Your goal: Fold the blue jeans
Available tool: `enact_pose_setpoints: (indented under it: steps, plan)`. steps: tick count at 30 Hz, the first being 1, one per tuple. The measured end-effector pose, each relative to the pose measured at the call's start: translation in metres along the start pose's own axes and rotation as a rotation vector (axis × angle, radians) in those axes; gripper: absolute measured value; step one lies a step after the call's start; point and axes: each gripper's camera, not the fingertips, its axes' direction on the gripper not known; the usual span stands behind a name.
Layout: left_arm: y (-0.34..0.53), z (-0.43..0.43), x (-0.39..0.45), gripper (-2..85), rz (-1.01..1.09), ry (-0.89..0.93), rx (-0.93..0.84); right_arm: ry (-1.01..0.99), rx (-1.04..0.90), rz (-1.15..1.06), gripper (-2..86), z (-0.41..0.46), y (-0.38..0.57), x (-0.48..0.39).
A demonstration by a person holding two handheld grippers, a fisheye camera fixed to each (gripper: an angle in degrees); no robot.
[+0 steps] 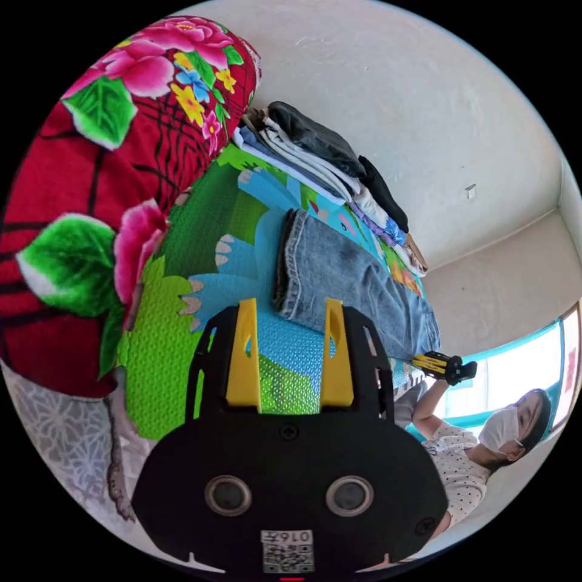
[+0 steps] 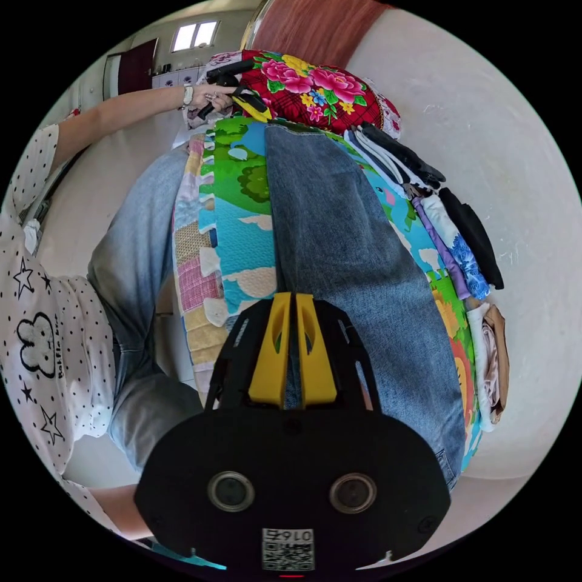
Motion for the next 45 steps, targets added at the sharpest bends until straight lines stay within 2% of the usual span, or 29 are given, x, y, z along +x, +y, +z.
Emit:
enact_pose_setpoints:
  steps: [4,7,13,19,22,23,25,30,34,37,38,42,45]
  plan:
    - [0.001,0.028,0.001,10.0,-0.027,0.069,0.02,0.012,0.001,-0.009,0.3,-0.002,-0.001,0.002]
    - [0.007,0.044,0.009,6.3,-0.067,0.007,0.03,0.002,0.006,-0.006,0.3,-0.003,-0.001,0.007]
    - [0.041,0.03,0.049,5.2,0.036,-0.026,0.061,-0.04,0.029,-0.039,0.1,-0.016,0.004,0.016]
    - [0.084,0.053,0.092,6.0,0.159,-0.276,-0.177,-0.144,0.019,-0.201,1.1,-0.026,0.011,0.011]
    - [0.082,0.044,0.108,9.8,0.058,-0.47,-0.074,-0.165,0.071,-0.171,3.0,-0.038,0.015,0.027]
    - [0.078,0.043,0.122,11.1,0.049,-0.59,-0.009,-0.167,0.096,-0.131,4.2,-0.043,0.017,0.037]
    - [0.072,0.053,0.153,11.4,0.11,-0.674,0.07,-0.174,0.135,-0.066,5.1,-0.05,0.019,0.053]
    - [0.057,0.17,0.269,9.2,0.514,-0.587,-0.039,-0.216,0.274,0.106,3.7,-0.066,0.031,0.095]
    - [0.055,0.243,0.327,9.5,0.664,-0.619,-0.018,-0.219,0.32,0.174,2.0,-0.068,0.036,0.115]
    - [0.047,0.29,0.337,7.5,0.663,-0.737,-0.052,-0.21,0.307,0.195,1.5,-0.064,0.031,0.123]
    - [0.044,0.303,0.33,6.3,0.653,-0.712,-0.09,-0.203,0.3,0.2,1.3,-0.063,0.029,0.125]
    - [0.036,0.287,0.3,3.4,0.551,-0.471,-0.049,-0.146,0.239,0.208,1.0,-0.056,0.021,0.129]
    - [0.03,0.273,0.272,-0.1,0.478,-0.41,-0.075,-0.069,0.17,0.259,1.0,-0.044,0.009,0.134]
